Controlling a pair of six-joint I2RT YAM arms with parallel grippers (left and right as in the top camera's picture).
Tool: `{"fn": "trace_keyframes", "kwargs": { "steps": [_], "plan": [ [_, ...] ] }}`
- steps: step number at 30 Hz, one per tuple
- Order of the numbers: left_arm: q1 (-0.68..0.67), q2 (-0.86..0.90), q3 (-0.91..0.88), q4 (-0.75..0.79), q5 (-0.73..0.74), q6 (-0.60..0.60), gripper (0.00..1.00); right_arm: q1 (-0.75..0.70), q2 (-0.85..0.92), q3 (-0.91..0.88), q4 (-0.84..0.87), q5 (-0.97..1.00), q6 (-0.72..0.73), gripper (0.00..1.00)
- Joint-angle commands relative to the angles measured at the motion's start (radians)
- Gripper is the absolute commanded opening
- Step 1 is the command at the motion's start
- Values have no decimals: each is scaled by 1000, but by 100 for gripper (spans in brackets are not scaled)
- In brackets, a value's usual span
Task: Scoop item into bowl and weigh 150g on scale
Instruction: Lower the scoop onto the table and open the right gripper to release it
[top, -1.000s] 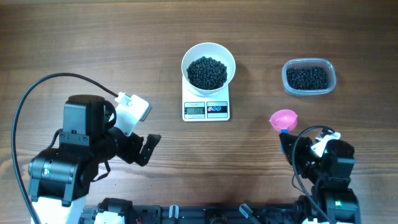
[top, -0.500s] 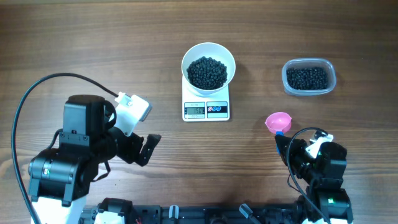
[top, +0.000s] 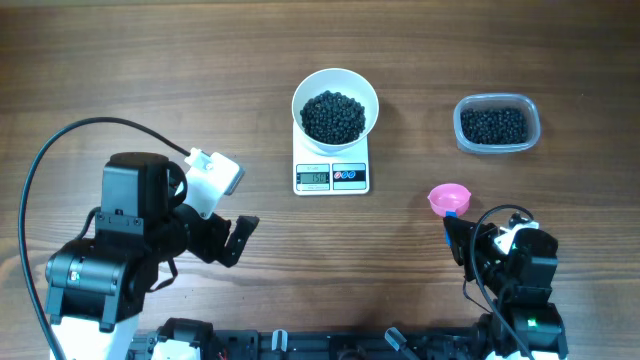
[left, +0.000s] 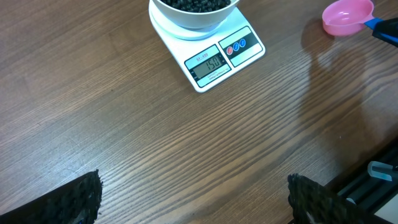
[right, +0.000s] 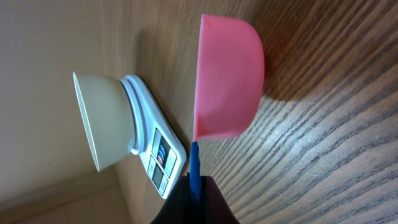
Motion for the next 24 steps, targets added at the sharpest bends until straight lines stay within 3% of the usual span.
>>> {"fn": "trace_keyframes", "kwargs": {
  "steps": [1, 6, 8, 11, 14, 18, 19, 24],
  "plan": [
    [7, -2, 14, 3, -2, 20, 100, -4, -8, -9, 6, 22, 23, 9],
    [7, -2, 14, 3, -2, 20, 100, -4, -8, -9, 6, 26, 24, 11],
    [7, -2, 14, 3, -2, 20, 100, -4, -8, -9, 6, 26, 58, 22],
    [7, -2, 14, 3, -2, 20, 100, -4, -8, -9, 6, 26, 76, 29],
    [7, -2, 14, 3, -2, 20, 100, -4, -8, -9, 6, 26, 75, 47],
    [7, -2, 14, 3, -2, 20, 100, -4, -8, -9, 6, 25, 75, 85],
    [7, -2, 14, 3, -2, 20, 100, -4, -8, -9, 2, 26, 86, 100],
    [7, -2, 14, 3, -2, 20, 100, -4, -8, -9, 2, 49, 188, 100]
  ]
}}
